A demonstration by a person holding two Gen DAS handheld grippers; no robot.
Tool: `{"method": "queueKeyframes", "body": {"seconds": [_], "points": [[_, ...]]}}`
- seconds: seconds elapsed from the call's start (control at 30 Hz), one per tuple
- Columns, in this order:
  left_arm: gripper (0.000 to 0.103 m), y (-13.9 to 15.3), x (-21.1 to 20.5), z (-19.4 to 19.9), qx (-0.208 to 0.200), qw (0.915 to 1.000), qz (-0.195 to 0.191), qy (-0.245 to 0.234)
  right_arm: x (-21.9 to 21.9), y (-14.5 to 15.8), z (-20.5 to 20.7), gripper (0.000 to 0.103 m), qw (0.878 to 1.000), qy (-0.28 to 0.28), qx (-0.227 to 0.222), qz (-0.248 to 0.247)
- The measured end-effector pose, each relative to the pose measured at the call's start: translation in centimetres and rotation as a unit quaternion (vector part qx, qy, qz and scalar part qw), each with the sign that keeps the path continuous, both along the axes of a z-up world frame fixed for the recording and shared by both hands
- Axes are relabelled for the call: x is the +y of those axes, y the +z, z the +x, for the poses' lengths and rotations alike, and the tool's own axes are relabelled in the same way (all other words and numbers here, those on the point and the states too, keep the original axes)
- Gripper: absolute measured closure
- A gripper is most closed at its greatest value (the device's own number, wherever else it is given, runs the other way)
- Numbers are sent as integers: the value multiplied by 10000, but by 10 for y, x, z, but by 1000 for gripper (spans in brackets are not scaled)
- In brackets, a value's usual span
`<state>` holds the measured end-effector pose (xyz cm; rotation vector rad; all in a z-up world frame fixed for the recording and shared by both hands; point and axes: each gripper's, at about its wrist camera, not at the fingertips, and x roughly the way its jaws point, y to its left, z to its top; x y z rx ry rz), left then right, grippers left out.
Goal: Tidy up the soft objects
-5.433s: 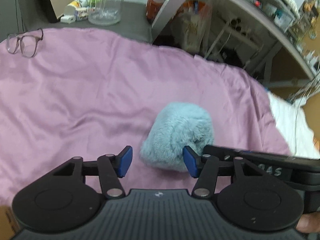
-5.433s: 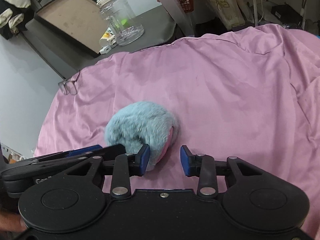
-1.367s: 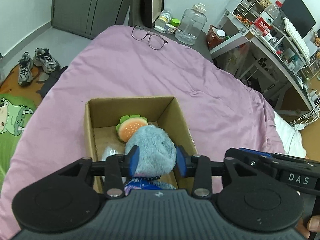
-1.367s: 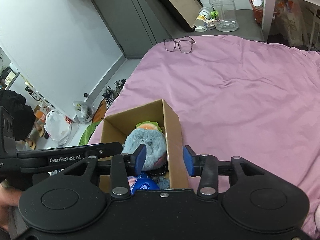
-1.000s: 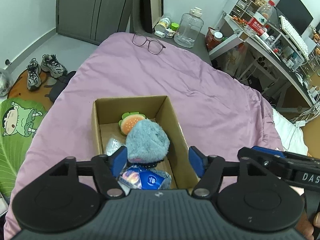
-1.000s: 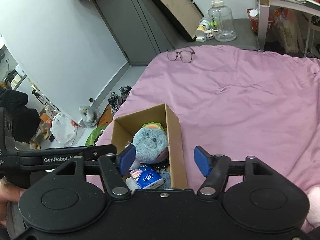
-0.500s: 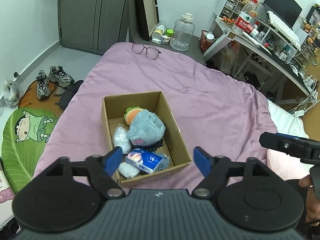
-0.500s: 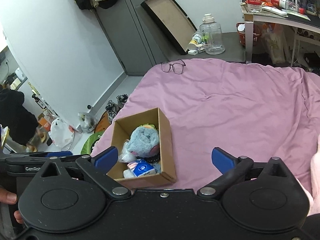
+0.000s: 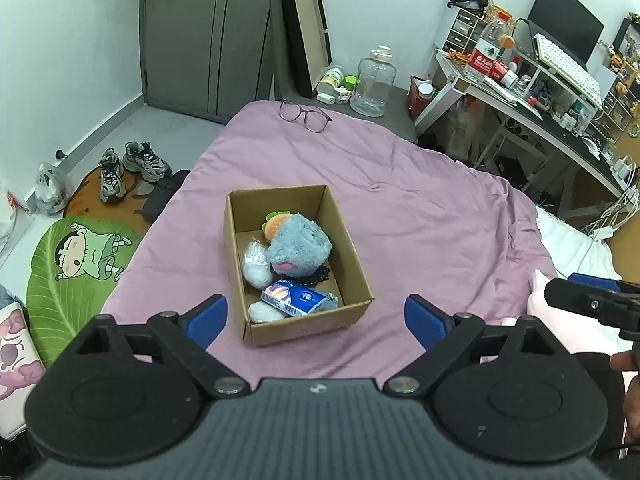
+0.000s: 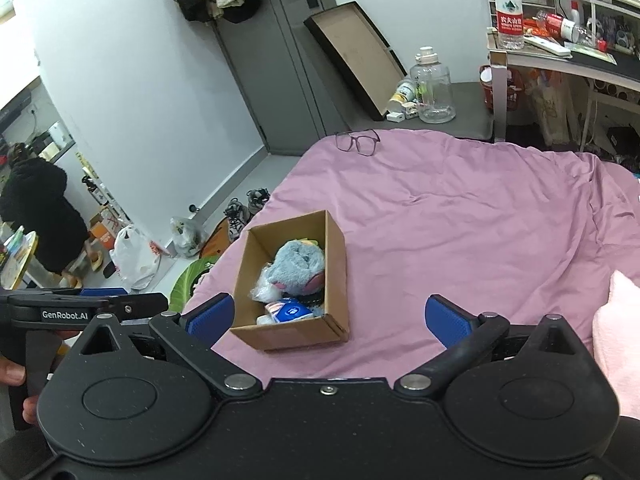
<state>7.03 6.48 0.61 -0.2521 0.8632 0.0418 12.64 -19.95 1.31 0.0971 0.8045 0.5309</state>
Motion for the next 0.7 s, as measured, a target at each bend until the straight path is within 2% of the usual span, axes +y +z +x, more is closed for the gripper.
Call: {"method": "queueKeyframes", "body": {"seconds": [0.3, 0.7], "points": [[8, 8, -17, -35, -112, 9999, 31, 72, -11, 14, -26, 0, 9997, 146, -158, 98], [8, 21, -39, -69, -418, 9988, 186, 188, -10, 28, -59, 0, 9983, 298, -501, -51]]}}
